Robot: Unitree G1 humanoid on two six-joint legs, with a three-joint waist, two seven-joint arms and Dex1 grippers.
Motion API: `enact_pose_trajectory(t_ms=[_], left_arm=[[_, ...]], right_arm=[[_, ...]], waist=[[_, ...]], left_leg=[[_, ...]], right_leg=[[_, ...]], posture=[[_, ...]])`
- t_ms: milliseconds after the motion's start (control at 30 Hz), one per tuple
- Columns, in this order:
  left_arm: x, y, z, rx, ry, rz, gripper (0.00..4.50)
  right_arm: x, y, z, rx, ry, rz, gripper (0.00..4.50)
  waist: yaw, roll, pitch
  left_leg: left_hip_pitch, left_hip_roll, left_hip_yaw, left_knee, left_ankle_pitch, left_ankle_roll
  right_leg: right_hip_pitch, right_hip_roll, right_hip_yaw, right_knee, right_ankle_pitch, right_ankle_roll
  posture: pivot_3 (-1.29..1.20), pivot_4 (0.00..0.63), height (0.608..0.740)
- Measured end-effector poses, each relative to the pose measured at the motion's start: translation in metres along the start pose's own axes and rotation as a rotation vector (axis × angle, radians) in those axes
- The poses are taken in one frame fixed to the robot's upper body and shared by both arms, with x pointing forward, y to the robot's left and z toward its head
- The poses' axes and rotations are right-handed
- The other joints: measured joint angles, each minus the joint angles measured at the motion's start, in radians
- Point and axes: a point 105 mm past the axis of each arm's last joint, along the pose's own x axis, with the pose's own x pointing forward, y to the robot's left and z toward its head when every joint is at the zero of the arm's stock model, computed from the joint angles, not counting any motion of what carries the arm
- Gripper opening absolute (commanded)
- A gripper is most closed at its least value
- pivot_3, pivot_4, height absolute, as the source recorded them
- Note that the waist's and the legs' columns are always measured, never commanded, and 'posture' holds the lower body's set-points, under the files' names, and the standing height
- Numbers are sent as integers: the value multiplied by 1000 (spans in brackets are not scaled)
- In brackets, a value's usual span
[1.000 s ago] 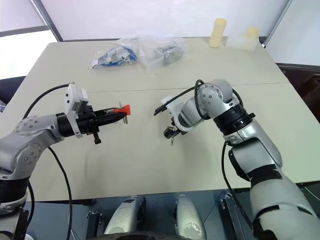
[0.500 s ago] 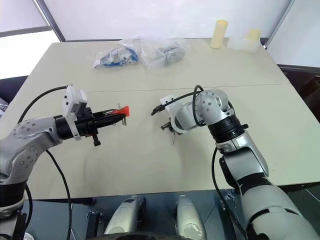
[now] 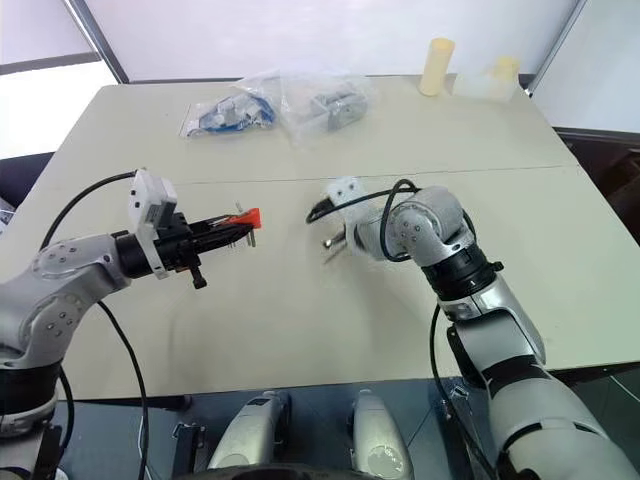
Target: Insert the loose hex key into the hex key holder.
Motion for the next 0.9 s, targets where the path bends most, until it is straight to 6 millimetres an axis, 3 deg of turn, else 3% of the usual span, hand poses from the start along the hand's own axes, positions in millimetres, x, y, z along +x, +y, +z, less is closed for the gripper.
enact_pose_trajectory(t_ms=[67, 167, 300, 500, 700, 900], left_arm=[[5, -2, 5, -13, -34, -16, 0], [11, -1, 10, -42, -64, -31, 0], [25, 2, 5, -95, -68, -54, 0], [32, 18, 10, -68, -64, -36, 0], [35, 25, 14, -52, -63, -46, 0], [36, 26, 15, -41, -61, -53, 0]], right_arm=[[-1, -18, 32, -50, -246, -110, 94], [-19, -29, 78, -100, -613, -192, 94], [-46, -22, 99, -258, -947, -187, 94], [-74, 10, 109, -567, -1235, -165, 94], [-81, 39, 101, -840, -1361, -125, 94], [-82, 50, 95, -935, -1403, -69, 94]], waist=[[1, 0, 0], [-1, 0, 0], [0, 0, 0], [-1, 0, 0], [0, 0, 0], [0, 0, 0]], left_leg=[[-1, 0, 0, 0, 0, 0], [-1, 0, 1, -1, 0, 0], [-1, 0, 1, -1, 0, 0], [-1, 0, 1, 0, 1, -1], [-1, 0, 1, 0, 1, -2], [-1, 0, 0, 0, 2, -3]], right_leg=[[-2, 0, 0, 0, 0, 0], [-1, 0, 0, -1, 0, 0], [-1, 0, 0, -1, 0, 0], [-1, 0, 0, 1, 0, 0], [-1, 0, 0, 1, 0, 0], [-1, 0, 0, 1, 0, 0]], posture=[[0, 150, 740], [0, 150, 740], [0, 150, 740], [0, 150, 740], [0, 150, 740], [0, 150, 740]])
